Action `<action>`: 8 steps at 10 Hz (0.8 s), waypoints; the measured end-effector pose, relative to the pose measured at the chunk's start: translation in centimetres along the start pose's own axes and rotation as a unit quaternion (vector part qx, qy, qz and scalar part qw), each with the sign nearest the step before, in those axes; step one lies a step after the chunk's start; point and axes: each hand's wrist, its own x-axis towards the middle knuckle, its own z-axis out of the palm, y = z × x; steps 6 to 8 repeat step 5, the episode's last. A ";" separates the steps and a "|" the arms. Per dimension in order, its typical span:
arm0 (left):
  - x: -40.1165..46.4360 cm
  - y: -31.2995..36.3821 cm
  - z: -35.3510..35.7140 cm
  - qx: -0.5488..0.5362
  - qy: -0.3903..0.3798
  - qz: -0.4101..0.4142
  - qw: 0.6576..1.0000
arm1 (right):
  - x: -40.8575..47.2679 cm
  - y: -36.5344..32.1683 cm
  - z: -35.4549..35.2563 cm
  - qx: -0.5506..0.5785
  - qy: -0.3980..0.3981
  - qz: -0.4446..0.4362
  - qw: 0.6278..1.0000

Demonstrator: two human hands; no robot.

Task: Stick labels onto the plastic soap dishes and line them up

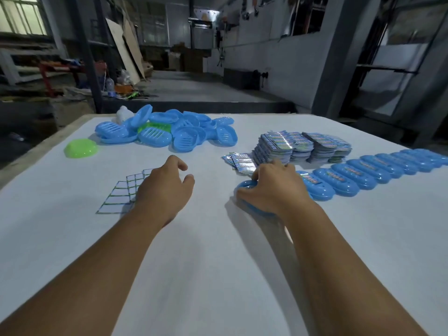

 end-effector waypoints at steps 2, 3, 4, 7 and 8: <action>-0.2 0.0 -0.2 -0.012 0.002 0.004 1.000 | 0.3 1.2 -0.1 0.032 0.005 0.050 0.998; -0.2 0.0 -0.2 -0.015 -0.004 0.010 1.000 | 0.6 2.1 0.1 0.051 0.024 0.064 0.996; -0.4 0.0 -0.2 -0.024 -0.005 0.011 1.000 | 0.9 2.7 0.3 0.067 0.036 0.080 0.994; -0.4 0.0 -0.2 -0.055 -0.002 0.025 0.998 | 1.4 2.6 0.6 0.100 0.051 0.061 0.992; -0.4 0.0 -0.2 -0.055 -0.002 0.025 0.998 | 1.4 2.6 0.6 0.100 0.051 0.061 0.992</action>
